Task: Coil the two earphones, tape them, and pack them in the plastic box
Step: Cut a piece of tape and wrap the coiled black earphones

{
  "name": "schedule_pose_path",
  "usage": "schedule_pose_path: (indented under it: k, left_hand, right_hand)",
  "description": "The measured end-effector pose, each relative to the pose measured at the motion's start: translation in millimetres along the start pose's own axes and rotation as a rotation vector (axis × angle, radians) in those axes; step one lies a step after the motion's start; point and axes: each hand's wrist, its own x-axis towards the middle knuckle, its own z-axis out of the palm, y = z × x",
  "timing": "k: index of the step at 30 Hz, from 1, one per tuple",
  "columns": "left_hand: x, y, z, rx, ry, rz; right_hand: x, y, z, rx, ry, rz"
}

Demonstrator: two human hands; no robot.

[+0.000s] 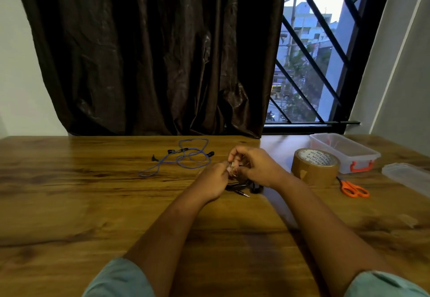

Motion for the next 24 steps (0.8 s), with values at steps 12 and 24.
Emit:
schedule_pose_path:
  k: [12, 24]
  left_hand:
    - [-3, 7, -1, 0.236, 0.129, 0.086]
    - [-3, 4, -2, 0.358, 0.314, 0.185]
  right_hand:
    - [4, 9, 2, -0.037, 0.071, -0.002]
    - [2, 11, 2, 0.126, 0.143, 0.029]
